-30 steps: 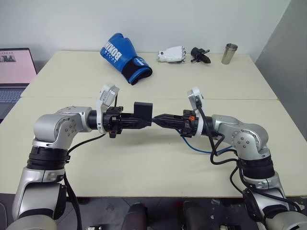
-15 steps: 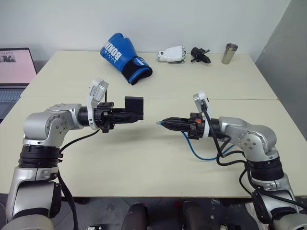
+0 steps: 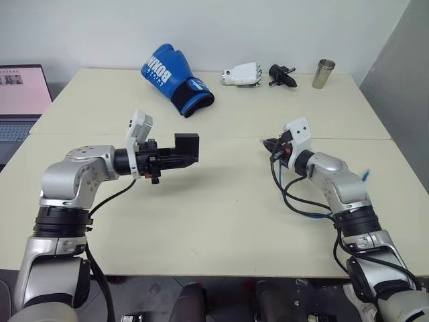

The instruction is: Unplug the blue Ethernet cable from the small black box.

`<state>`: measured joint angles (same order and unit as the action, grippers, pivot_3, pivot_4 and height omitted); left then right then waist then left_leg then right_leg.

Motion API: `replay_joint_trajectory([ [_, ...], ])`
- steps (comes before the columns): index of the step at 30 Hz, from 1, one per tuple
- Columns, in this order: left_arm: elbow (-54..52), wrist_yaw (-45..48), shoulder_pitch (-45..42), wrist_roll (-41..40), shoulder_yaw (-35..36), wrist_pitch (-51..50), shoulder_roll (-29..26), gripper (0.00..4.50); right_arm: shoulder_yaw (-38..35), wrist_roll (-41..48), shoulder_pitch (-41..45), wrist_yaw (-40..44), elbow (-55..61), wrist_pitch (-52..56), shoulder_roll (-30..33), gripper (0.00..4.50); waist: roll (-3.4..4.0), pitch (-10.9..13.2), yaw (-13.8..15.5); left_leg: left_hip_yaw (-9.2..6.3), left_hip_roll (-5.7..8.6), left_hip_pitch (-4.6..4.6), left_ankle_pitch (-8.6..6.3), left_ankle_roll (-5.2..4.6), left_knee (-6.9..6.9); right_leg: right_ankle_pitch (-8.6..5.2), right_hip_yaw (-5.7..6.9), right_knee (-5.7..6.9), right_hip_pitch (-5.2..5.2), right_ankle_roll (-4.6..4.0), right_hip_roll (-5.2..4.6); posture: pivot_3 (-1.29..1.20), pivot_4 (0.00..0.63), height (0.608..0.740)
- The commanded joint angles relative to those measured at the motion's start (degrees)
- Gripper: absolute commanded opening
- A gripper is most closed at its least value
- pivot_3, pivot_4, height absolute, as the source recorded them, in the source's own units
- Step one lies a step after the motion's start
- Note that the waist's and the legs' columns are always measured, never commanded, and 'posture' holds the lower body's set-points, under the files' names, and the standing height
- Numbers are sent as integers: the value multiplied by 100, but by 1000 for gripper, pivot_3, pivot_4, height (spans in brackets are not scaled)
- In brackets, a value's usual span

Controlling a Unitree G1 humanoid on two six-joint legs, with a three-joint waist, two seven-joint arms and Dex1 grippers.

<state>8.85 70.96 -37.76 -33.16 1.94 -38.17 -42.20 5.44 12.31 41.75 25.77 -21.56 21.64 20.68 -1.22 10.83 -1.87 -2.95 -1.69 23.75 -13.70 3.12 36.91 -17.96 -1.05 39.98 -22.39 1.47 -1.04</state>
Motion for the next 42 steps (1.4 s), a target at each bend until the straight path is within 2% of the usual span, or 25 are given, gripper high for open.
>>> replay_joint_trajectory([
  [1,-196,-73,15,54,110,204,28,788,-185,-38,128,70,58,-207,-70,1772,0,0,-1,0,0,0,0,0,0,0,0,-1,0,0,-1,0,150,740],
  [4,-91,-264,23,183,160,407,112,788,-202,23,51,246,296,-141,-64,2446,0,0,-1,2,2,3,0,0,0,0,0,-3,0,0,-3,0,150,740],
  [5,-6,-435,13,276,218,581,190,788,-189,70,7,380,499,-164,-31,2538,0,0,0,2,3,3,0,0,0,0,-1,-3,0,0,-4,0,150,740],
  [7,206,-901,-11,540,325,1049,377,788,-116,192,-101,788,944,-258,39,3144,1,0,5,0,3,3,0,0,2,0,1,-2,0,0,-4,0,150,740],
  [8,282,-1059,-19,635,361,1222,447,788,-92,241,-143,951,1099,-278,56,3281,1,0,6,-1,2,3,0,0,4,0,2,-1,1,0,-4,0,150,740],
  [9,455,-1360,9,872,391,1629,549,788,9,399,-251,1286,1450,-155,108,3619,1,0,8,-4,2,3,0,0,4,0,5,-1,1,0,-3,0,150,740],
  [12,1134,-2470,64,1479,598,2792,892,788,284,747,-534,1885,2377,233,219,4172,1,0,18,-8,1,1,0,-1,7,0,8,1,5,1,-3,0,150,740],
  [15,1860,-3341,139,1916,791,3715,1123,788,506,774,-666,2072,2887,441,274,4204,1,-1,-8,-8,-1,-1,0,-1,8,1,6,1,6,1,-3,0,150,740],
  [18,2383,-3810,282,1976,970,4091,1303,788,675,723,-656,2176,3094,552,300,4204,1,-1,2,-8,3,-1,0,-1,10,1,7,4,5,2,-5,0,150,740],
  [28,2980,-3856,874,2092,998,4389,1392,788,808,530,-456,2399,2972,554,401,4204,0,-2,20,-13,7,0,0,-1,11,2,15,4,8,2,-10,0,150,740],
  [31,2997,-3642,944,1949,1034,4154,1410,788,823,485,-460,2454,2962,537,398,4204,-1,-3,18,-14,7,-1,0,-1,11,2,16,4,9,2,-9,0,150,740],
  [32,2976,-3566,963,1910,1037,4094,1418,1349,824,467,-461,2476,2954,530,396,4204,-1,-3,17,-14,7,-1,0,-1,11,2,16,4,9,2,-9,0,150,740],
  [35,2941,-3634,968,1881,1101,4060,1443,1830,816,437,-456,2509,2942,521,389,4204,-1,-3,17,-14,7,-2,0,-1,11,2,16,6,9,2,-9,0,150,740],
  [42,2867,-3793,965,1932,1108,4059,1422,3402,863,384,-501,2660,2971,487,438,4204,-1,-3,16,-14,6,-3,0,-1,12,2,16,8,9,2,-9,0,150,740],
])
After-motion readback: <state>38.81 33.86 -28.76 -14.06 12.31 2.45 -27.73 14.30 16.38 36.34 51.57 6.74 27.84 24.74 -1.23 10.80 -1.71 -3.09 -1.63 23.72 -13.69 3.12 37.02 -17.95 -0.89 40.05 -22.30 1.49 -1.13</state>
